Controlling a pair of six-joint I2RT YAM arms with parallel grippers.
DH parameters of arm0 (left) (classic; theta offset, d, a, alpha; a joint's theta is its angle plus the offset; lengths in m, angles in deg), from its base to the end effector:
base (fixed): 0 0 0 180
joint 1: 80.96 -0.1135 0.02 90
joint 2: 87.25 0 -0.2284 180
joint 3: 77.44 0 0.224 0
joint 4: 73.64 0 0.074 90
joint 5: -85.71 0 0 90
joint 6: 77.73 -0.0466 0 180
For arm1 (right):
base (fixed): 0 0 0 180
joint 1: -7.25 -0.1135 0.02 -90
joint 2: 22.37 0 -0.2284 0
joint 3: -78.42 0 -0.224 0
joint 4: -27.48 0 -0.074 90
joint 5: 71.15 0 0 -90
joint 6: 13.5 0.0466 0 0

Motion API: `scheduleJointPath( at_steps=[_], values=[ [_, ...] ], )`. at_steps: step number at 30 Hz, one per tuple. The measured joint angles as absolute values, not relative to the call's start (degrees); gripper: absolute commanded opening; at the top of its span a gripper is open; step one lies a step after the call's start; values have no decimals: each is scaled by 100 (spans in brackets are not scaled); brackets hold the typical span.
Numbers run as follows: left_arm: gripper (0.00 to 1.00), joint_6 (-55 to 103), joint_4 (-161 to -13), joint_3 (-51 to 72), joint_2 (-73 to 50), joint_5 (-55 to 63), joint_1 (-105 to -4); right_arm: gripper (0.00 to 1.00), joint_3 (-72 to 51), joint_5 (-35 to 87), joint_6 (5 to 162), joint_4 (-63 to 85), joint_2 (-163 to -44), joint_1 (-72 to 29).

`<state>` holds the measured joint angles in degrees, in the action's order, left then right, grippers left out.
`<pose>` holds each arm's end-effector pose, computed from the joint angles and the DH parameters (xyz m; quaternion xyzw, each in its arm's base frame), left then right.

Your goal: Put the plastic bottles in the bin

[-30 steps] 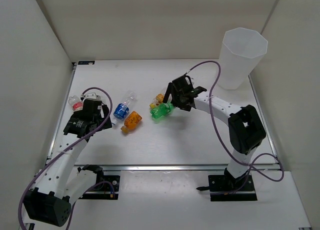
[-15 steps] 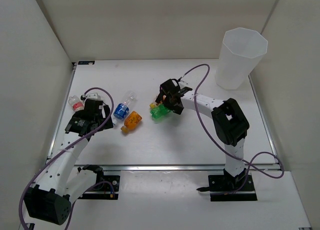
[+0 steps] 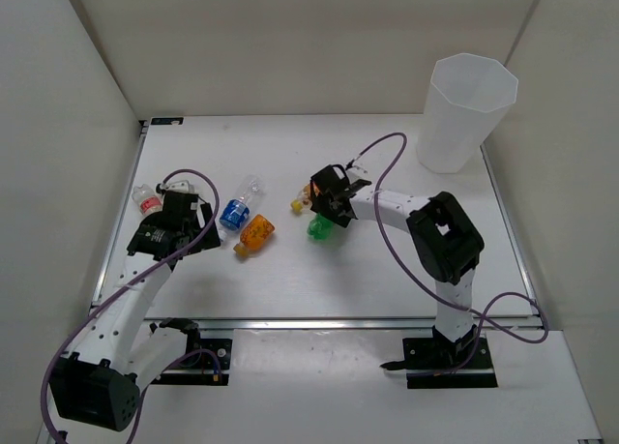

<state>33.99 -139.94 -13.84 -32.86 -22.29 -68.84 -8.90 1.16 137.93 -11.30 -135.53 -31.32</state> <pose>0.1716 -0.0221 0.2357 -0.1234 0.9402 0.0621 0.3113 0.3061 0.2260 0.1434 0.2288 0.9258 0.1053 0.2819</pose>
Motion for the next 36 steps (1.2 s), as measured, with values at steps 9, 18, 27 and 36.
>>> scheduleJointPath(
  at_steps=[9,18,27,36],
  values=[
    [99,3377,-13952,-1386,-3286,-1896,-6902,12,-1401,-175,12766,-1222,-12589,-3001],
    [99,3311,-13386,-1384,-3065,-1046,-6828,11,870,590,9732,-1165,-11586,-1508],
    [98,3320,-13071,-1189,-2077,-699,-6843,9,3831,1045,7885,-820,-12875,553],
    [99,3270,-13023,-614,-1314,-666,-6970,32,4367,1161,7335,-796,-14572,1224]
  ],
)
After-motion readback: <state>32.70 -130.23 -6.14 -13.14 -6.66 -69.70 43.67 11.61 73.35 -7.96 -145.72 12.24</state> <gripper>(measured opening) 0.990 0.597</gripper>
